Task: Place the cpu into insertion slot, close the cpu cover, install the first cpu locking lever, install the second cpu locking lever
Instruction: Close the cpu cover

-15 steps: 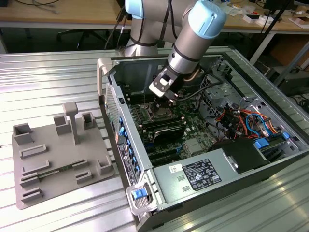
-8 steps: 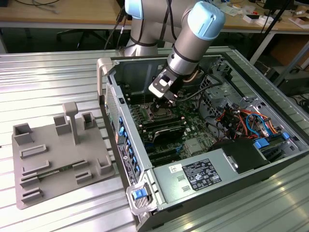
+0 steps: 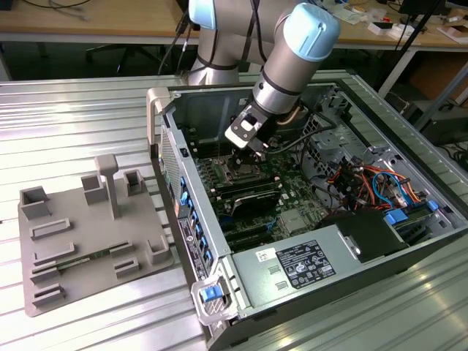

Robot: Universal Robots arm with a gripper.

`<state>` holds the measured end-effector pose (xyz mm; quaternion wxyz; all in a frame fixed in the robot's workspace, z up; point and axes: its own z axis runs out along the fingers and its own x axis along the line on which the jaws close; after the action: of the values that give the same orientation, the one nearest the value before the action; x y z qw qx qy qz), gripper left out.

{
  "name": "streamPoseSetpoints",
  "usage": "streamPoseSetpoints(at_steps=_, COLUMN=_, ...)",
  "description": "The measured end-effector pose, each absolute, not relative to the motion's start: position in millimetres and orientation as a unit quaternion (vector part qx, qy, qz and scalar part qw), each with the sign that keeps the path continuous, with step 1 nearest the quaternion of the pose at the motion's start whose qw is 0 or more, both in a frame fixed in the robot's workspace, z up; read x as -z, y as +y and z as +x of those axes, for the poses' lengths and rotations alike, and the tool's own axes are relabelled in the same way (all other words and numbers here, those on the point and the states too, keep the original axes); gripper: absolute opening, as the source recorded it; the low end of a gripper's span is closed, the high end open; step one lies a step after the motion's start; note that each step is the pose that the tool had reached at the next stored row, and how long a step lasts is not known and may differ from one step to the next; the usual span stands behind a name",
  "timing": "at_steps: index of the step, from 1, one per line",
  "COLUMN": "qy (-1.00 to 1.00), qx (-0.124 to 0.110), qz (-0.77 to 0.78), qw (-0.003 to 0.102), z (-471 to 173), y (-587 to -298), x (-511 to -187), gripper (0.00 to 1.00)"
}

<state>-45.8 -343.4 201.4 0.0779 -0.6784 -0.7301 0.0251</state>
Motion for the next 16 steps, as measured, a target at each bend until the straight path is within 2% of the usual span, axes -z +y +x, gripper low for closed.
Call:
streamPoseSetpoints(at_steps=8, qy=-0.730, qx=-0.025, qz=-0.678, qw=0.078, z=-43.8, y=-343.8, x=-214.1, gripper=0.11)
streamPoseSetpoints(at_steps=16, qy=-0.730, qx=-0.027, qz=-0.678, qw=0.085, z=-17.2, y=-343.9, x=-223.7, gripper=0.11)
